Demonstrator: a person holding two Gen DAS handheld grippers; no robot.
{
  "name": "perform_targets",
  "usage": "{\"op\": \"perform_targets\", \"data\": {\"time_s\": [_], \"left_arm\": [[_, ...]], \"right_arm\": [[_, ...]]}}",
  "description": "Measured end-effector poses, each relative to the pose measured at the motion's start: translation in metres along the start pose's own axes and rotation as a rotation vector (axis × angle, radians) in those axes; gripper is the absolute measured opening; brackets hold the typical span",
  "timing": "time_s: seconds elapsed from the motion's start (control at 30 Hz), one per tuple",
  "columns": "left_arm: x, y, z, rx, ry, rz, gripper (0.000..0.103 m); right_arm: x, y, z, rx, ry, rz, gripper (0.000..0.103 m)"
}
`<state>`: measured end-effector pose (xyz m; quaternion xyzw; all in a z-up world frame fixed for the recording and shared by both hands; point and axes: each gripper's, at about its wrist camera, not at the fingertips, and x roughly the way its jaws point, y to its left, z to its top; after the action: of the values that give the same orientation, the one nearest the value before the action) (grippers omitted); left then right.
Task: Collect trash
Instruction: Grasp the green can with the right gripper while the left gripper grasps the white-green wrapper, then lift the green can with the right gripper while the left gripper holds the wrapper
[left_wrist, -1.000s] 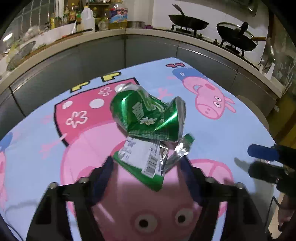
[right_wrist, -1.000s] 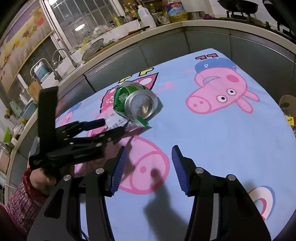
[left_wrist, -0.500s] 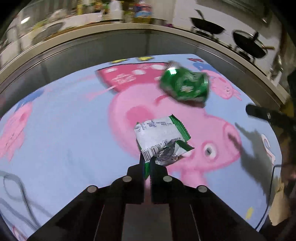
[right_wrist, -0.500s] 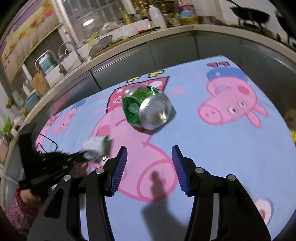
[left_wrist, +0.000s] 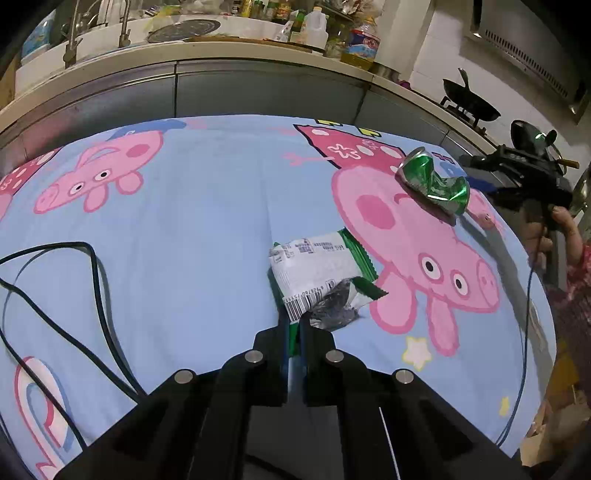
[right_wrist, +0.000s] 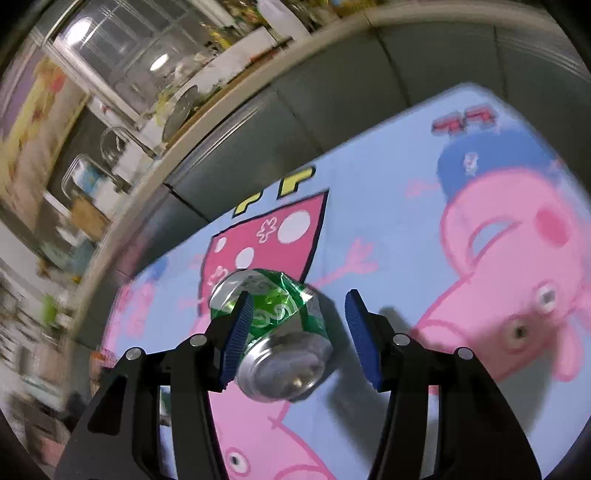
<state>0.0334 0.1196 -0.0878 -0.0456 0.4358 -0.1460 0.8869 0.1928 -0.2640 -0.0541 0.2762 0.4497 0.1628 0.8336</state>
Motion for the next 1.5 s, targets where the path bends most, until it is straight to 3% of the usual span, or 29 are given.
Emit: {"op": "perform_targets", "data": {"time_s": [0.27, 0.43, 0.63, 0.8, 0.9, 0.97, 1.17, 1.3, 1.4, 1.47, 1.5], "left_arm": [[0.001, -0.002, 0.001, -0.003, 0.003, 0.004, 0.005], [0.001, -0.003, 0.001, -0.010, 0.010, 0.007, 0.005], [-0.006, -0.026, 0.000, 0.045, 0.008, -0.055, 0.005], [-0.008, -0.041, 0.002, 0.050, 0.008, -0.088, 0.005], [-0.009, -0.045, 0.004, 0.048, 0.009, -0.078, 0.005], [-0.011, -0.047, 0.005, 0.051, 0.006, -0.076, 0.005], [-0.011, -0.054, 0.006, 0.070, 0.010, -0.075, 0.005], [-0.006, -0.063, 0.003, 0.091, 0.027, -0.080, 0.005], [-0.005, -0.068, 0.002, 0.101, 0.033, -0.086, 0.005], [-0.004, -0.072, 0.002, 0.108, 0.034, -0.092, 0.005], [-0.004, -0.073, 0.003, 0.111, 0.032, -0.092, 0.005]], "right_arm": [[0.027, -0.012, -0.006, 0.041, 0.048, 0.076, 0.052], [0.022, 0.000, -0.011, 0.003, 0.017, 0.054, 0.052], [0.016, 0.002, -0.012, -0.005, 0.011, 0.061, 0.052], [0.031, -0.008, -0.006, 0.049, 0.062, 0.057, 0.051], [0.036, -0.006, -0.009, 0.068, 0.092, 0.107, 0.036], [0.035, 0.004, -0.018, 0.041, 0.117, 0.129, 0.001], [0.013, 0.014, -0.054, 0.001, 0.116, 0.134, 0.000], [-0.017, 0.013, -0.072, -0.006, 0.046, 0.111, 0.001], [-0.040, 0.005, -0.084, 0.039, -0.003, 0.136, 0.007], [-0.053, 0.000, -0.095, 0.060, -0.028, 0.157, 0.024], [-0.057, 0.000, -0.100, 0.066, -0.036, 0.158, 0.027]]}}
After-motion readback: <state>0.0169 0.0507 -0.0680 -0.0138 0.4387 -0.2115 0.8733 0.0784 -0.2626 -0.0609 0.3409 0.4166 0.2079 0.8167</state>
